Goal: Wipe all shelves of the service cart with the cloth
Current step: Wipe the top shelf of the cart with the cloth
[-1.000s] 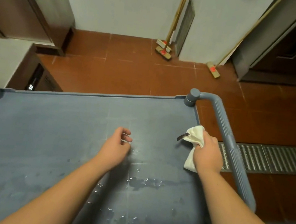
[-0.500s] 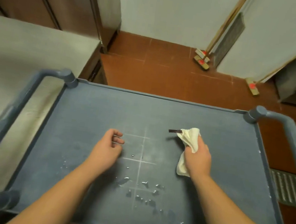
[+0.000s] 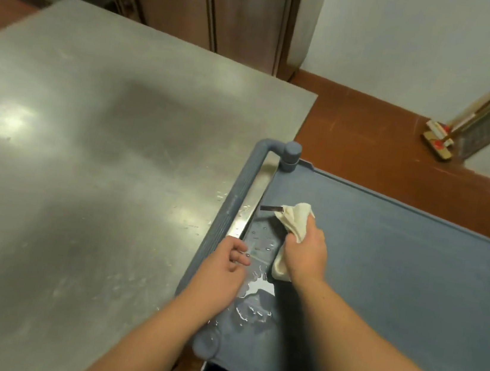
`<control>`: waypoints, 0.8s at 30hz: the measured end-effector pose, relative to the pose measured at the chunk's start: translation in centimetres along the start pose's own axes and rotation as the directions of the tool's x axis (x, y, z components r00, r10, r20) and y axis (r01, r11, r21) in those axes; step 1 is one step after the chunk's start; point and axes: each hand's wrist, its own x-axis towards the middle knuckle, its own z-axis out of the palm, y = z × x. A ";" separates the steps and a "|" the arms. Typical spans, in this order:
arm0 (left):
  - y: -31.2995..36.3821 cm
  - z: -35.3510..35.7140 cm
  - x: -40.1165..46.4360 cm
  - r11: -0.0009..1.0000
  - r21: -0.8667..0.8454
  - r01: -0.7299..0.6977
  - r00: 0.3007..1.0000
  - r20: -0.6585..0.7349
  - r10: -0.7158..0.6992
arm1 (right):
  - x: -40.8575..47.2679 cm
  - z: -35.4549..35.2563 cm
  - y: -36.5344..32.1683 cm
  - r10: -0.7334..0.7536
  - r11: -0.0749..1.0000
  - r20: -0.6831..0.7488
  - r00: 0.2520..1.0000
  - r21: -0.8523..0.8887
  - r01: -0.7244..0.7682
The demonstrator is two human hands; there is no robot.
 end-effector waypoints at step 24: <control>-0.4 -0.2 -0.3 0.998 -0.012 -0.062 0.997 0.045 0.063 | -7.7 1.6 0.9 -0.070 0.996 0.115 0.991 0.062 0.063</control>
